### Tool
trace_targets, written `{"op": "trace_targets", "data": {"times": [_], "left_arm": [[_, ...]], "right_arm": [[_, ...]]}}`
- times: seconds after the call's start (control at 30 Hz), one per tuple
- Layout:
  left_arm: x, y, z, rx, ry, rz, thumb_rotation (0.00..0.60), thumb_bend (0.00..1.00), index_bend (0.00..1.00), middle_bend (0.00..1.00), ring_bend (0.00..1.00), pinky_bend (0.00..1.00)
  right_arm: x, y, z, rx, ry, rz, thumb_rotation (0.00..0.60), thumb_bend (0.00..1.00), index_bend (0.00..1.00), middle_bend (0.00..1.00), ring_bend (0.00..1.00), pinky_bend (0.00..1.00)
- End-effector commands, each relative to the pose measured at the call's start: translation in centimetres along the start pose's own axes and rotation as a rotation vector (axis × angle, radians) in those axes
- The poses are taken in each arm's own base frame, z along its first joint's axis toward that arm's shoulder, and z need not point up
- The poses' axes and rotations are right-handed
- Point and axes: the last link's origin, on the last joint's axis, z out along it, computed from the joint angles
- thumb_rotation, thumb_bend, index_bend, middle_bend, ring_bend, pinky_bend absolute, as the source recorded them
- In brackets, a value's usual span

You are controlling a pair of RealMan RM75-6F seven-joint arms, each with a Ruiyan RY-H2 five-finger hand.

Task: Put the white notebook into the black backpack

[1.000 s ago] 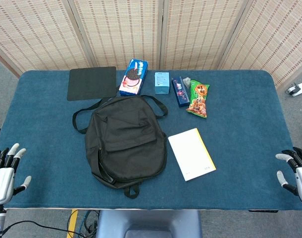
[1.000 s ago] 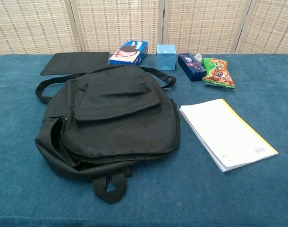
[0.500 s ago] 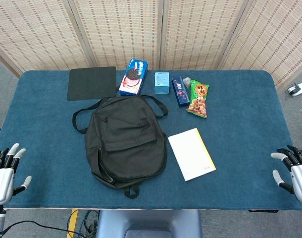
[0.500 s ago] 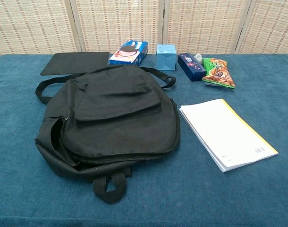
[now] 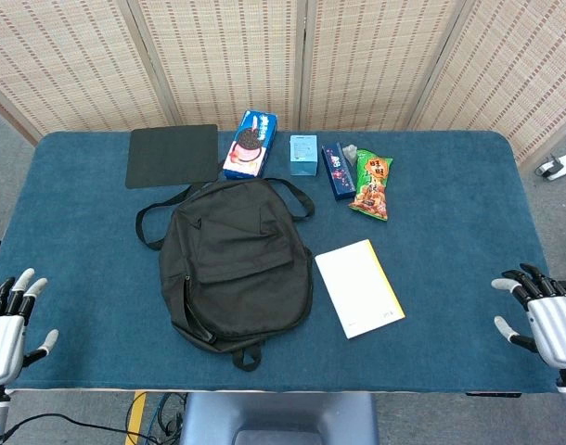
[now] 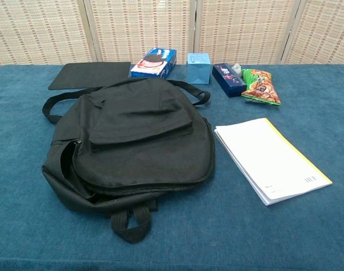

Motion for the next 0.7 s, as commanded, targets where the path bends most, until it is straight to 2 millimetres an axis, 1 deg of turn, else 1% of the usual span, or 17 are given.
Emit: {"op": "trace_targets", "data": {"times": [0.03, 0.27, 0.4, 0.5, 0.6, 0.7], "left_arm": [[0.1, 0.1, 0.0, -0.004, 0.003, 0.0, 0.6, 0.28, 0.18, 0.06, 0.04, 0.03], [0.5, 0.3, -0.2, -0.011, 0.016, -0.003, 0.6, 0.28, 0.18, 0.06, 0.04, 0.03], [0.5, 0.3, -0.4, -0.011, 0.018, -0.004, 0.6, 0.28, 0.18, 0.06, 0.04, 0.03], [0.5, 0.3, -0.4, -0.01, 0.017, -0.003, 0.6, 0.28, 0.18, 0.06, 0.04, 0.03], [0.5, 0.4, -0.5, -0.009, 0.016, -0.001, 0.6, 0.28, 0.18, 0.06, 0.04, 0.03], [0.5, 0.4, -0.4, -0.005, 0.015, 0.0, 0.6, 0.28, 0.18, 0.06, 0.04, 0.03]], "right_arm": [[-0.5, -0.8, 1.1, 0.054, -0.038, -0.008, 0.6, 0.19, 0.33, 0.26, 0.13, 0.26], [-2.0, -3.4, 4.1, 0.188, -0.114, -0.023, 0.6, 0.15, 0.33, 0.25, 0.13, 0.26], [-3.2, -4.9, 6.0, 0.256, -0.164, -0.019, 0.6, 0.12, 0.33, 0.24, 0.13, 0.26], [-4.6, -6.5, 7.4, 0.312, -0.2, -0.031, 0.6, 0.1, 0.33, 0.23, 0.13, 0.24], [-6.0, -7.8, 8.3, 0.343, -0.229, -0.02, 0.6, 0.09, 0.32, 0.22, 0.12, 0.22], [-7.1, -8.6, 9.0, 0.361, -0.244, -0.018, 0.6, 0.07, 0.31, 0.21, 0.11, 0.21]]}}
